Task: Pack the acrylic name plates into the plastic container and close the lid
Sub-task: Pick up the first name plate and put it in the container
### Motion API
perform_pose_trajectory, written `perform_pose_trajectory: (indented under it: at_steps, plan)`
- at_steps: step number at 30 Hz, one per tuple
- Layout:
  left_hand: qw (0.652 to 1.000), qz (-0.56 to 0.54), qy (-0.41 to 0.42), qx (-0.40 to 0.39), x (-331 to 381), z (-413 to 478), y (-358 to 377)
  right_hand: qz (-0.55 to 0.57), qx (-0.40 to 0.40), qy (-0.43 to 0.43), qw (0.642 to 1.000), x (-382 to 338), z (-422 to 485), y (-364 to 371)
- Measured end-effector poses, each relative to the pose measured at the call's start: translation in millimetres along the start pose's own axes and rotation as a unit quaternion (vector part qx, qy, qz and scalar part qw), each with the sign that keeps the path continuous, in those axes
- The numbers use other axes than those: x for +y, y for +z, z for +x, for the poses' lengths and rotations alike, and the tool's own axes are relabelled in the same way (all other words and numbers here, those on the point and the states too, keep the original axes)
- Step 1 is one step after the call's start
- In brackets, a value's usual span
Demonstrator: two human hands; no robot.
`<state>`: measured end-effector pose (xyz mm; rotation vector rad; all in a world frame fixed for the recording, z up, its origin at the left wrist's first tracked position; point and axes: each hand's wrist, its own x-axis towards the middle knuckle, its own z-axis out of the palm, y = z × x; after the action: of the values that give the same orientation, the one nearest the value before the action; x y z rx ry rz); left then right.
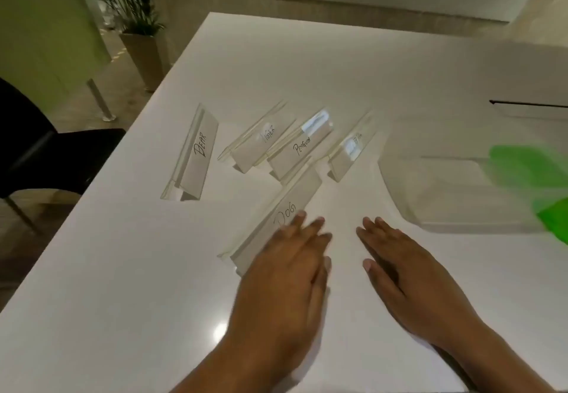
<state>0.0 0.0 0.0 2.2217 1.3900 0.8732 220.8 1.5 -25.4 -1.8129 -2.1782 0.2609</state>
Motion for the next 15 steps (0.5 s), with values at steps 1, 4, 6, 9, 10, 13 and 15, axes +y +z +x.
perform_pose_trajectory:
  at_steps: [1,4,6,9,10,13,15]
  plan:
    - [0.999,0.002,0.003,0.048,-4.4,3.0,-6.1,0.001,0.003,-0.004,1.0,-0.4,0.3,-0.7]
    - [0.991,0.028,-0.06,0.119,-16.4,16.4,-21.9,-0.005,-0.003,-0.013,1.0,0.5,0.8,-3.0]
    - [0.986,0.039,-0.128,0.097,-22.7,20.0,-26.7,0.003,-0.011,-0.021,1.0,0.1,1.9,-3.5]
    - [0.978,0.018,-0.197,0.071,-28.5,18.1,-24.7,0.018,-0.011,-0.027,0.999,1.2,3.4,-5.8]
    - [0.975,0.022,-0.21,0.063,-29.5,17.1,-23.2,0.022,-0.011,-0.032,0.999,2.0,3.2,-5.4]
    - [0.972,0.043,-0.22,0.065,-35.1,16.0,-19.0,0.04,-0.009,-0.039,0.998,5.0,2.5,-4.6]
    - [0.969,0.03,-0.23,0.088,-39.0,17.3,-18.7,0.043,-0.014,-0.047,0.998,7.6,2.2,-3.9]
